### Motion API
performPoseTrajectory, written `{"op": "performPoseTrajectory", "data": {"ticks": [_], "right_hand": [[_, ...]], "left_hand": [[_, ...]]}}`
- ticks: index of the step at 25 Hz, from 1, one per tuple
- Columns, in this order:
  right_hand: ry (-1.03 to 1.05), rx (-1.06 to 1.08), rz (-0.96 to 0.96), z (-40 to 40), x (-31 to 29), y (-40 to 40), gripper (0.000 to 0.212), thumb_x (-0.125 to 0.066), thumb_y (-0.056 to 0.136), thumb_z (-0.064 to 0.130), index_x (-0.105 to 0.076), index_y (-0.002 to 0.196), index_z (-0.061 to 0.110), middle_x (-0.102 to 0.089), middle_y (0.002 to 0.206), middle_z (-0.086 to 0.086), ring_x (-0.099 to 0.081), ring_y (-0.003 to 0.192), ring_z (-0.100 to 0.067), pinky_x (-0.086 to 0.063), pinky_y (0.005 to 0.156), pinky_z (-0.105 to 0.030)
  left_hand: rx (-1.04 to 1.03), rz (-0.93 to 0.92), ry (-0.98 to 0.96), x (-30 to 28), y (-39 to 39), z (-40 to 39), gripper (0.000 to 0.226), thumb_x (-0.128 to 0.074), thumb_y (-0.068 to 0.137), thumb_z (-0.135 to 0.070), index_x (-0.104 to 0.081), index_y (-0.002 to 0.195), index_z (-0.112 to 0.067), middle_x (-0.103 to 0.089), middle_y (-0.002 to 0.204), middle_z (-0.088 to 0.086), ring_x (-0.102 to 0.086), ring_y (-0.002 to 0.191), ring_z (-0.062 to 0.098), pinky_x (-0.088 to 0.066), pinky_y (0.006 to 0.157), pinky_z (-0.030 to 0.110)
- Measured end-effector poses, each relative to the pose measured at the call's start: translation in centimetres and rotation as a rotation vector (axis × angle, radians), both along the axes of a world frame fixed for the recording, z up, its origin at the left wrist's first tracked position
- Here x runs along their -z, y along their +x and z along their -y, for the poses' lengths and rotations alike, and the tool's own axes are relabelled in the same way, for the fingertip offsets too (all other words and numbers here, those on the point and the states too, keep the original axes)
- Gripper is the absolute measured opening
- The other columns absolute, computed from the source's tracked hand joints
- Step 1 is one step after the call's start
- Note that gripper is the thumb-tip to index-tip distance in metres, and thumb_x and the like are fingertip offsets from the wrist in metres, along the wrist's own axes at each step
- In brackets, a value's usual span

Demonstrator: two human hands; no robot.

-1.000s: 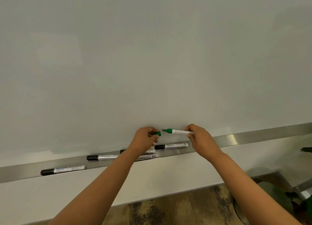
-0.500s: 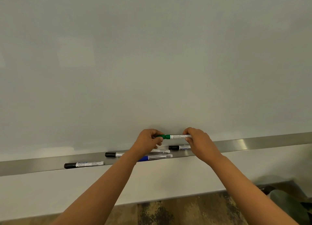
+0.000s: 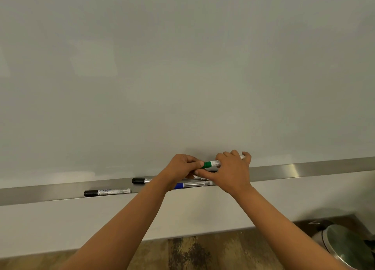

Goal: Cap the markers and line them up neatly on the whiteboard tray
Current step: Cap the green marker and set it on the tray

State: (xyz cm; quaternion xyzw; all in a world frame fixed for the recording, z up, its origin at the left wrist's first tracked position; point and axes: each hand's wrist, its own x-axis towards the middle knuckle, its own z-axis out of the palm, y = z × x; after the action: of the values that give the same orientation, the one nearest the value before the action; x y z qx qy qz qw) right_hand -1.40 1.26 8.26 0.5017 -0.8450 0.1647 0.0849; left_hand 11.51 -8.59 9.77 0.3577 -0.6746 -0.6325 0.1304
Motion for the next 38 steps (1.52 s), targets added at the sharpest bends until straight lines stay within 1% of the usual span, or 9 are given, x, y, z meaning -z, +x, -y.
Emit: {"op": "performPoseTrajectory", "data": {"ticks": [6, 10, 15, 19, 22, 25, 29, 34, 38], "right_hand": [[-0.074, -0.074, 0.03, 0.4, 0.7, 0.4, 0.065, -0.043, 0.05, 0.088, -0.033, 0.045, 0.024, -0.035, 0.047, 0.009, -0.038, 0.058, -0.014, -0.032, 0.078, -0.038], [-0.136, -0.14, 0.093, 0.7, 0.8, 0.6, 0.056, -0.048, 0.055, 0.07, -0.025, 0.041, 0.022, -0.026, 0.037, 0.008, -0.033, 0.044, -0.015, -0.028, 0.065, -0.032], [-0.066, -0.186, 0.126, 1.0, 1.3, 0.0, 0.051, -0.043, 0.057, 0.069, -0.026, 0.042, 0.023, -0.028, 0.039, 0.009, -0.034, 0.045, -0.014, -0.028, 0.066, -0.031], [0.07, -0.303, 0.132, 0.9, 1.7, -0.8, 0.049, -0.049, 0.071, 0.071, -0.048, 0.069, 0.023, -0.048, 0.067, 0.008, -0.042, 0.07, -0.015, -0.029, 0.073, -0.031], [0.105, -0.456, 0.246, -0.2, 1.9, -2.2, 0.024, -0.047, 0.093, 0.037, -0.056, 0.103, 0.018, -0.06, 0.093, 0.001, -0.049, 0.088, -0.02, -0.039, 0.083, -0.035], [0.158, -0.486, 0.325, -1.0, 2.3, -3.5, 0.023, -0.042, 0.096, 0.015, -0.056, 0.114, 0.014, -0.061, 0.104, -0.007, -0.05, 0.096, -0.023, -0.037, 0.084, -0.028], [0.209, -0.368, 0.325, -1.8, 3.6, -6.2, 0.023, -0.046, 0.092, 0.006, -0.059, 0.111, 0.009, -0.057, 0.107, -0.012, -0.052, 0.099, -0.026, -0.034, 0.08, -0.022], [0.253, -0.023, 0.28, -4.1, 4.8, -12.4, 0.028, -0.049, 0.081, -0.005, -0.063, 0.103, 0.005, -0.059, 0.102, -0.017, -0.056, 0.096, -0.034, -0.044, 0.079, -0.036], [0.357, 0.145, 0.226, -4.9, 5.6, -14.9, 0.03, -0.044, 0.082, -0.003, -0.063, 0.102, 0.006, -0.06, 0.102, -0.017, -0.057, 0.094, -0.033, -0.048, 0.078, -0.038]], "left_hand": [[0.059, 0.061, 0.064, -0.3, 0.3, -0.2, 0.013, -0.061, 0.085, -0.016, -0.069, 0.087, -0.006, -0.065, 0.074, 0.007, -0.059, 0.067, 0.014, -0.053, 0.063, 0.02], [0.077, 0.05, 0.106, -0.5, 0.3, -0.4, 0.013, -0.06, 0.085, -0.015, -0.068, 0.082, -0.005, -0.064, 0.071, 0.007, -0.058, 0.061, 0.012, -0.054, 0.056, 0.017], [0.047, 0.074, 0.084, -0.4, 0.0, -0.6, 0.016, -0.06, 0.085, -0.012, -0.067, 0.09, 0.001, -0.064, 0.07, 0.006, -0.06, 0.061, 0.012, -0.055, 0.054, 0.015], [-0.05, 0.14, -0.003, -0.1, -0.2, -0.1, 0.016, -0.057, 0.087, -0.009, -0.065, 0.096, 0.001, -0.064, 0.067, 0.004, -0.06, 0.055, 0.007, -0.048, 0.043, 0.009], [-0.063, 0.151, -0.047, 0.6, -0.3, 0.2, 0.017, -0.051, 0.09, -0.007, -0.063, 0.099, 0.001, -0.064, 0.066, 0.003, -0.061, 0.049, 0.003, -0.049, 0.045, 0.009], [-0.031, 0.136, -0.056, 1.4, -0.6, -0.1, 0.019, -0.049, 0.091, -0.006, -0.061, 0.104, 0.001, -0.066, 0.07, 0.003, -0.061, 0.06, 0.007, -0.051, 0.052, 0.01], [-0.029, 0.179, -0.113, 2.8, -1.0, -0.1, 0.023, -0.053, 0.088, -0.006, -0.057, 0.111, -0.005, -0.065, 0.086, 0.008, -0.059, 0.071, 0.013, -0.048, 0.057, 0.018], [0.022, 0.286, -0.384, 5.2, -1.7, -0.1, 0.022, -0.057, 0.086, -0.009, -0.063, 0.106, -0.006, -0.063, 0.099, 0.01, -0.057, 0.089, 0.018, -0.043, 0.074, 0.023], [0.052, 0.349, -0.443, 6.4, -2.3, -0.2, 0.02, -0.056, 0.086, -0.012, -0.065, 0.103, -0.007, -0.068, 0.107, 0.012, -0.06, 0.099, 0.023, -0.044, 0.081, 0.025]]}}
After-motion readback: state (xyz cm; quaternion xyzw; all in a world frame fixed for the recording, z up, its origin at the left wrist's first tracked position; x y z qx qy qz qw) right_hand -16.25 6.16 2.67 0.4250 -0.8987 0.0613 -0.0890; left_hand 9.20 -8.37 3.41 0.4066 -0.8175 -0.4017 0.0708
